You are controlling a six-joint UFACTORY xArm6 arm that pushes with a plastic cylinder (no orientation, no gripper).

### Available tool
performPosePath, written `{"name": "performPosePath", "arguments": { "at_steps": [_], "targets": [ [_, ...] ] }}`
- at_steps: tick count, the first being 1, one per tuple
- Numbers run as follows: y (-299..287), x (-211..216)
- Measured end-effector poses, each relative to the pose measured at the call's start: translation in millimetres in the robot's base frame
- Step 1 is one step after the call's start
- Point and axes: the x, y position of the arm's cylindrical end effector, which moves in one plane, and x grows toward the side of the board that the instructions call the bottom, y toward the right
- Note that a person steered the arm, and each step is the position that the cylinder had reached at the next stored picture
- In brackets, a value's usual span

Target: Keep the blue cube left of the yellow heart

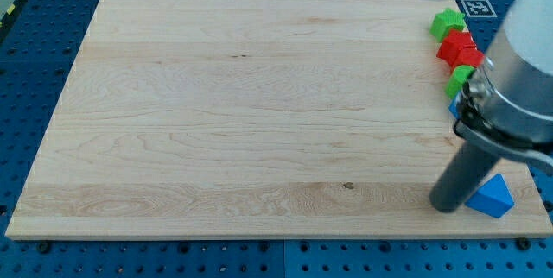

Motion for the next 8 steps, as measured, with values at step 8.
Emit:
{"name": "performPosePath", "arguments": {
  "at_steps": [8],
  "targets": [
    [161, -27]
  ]
}}
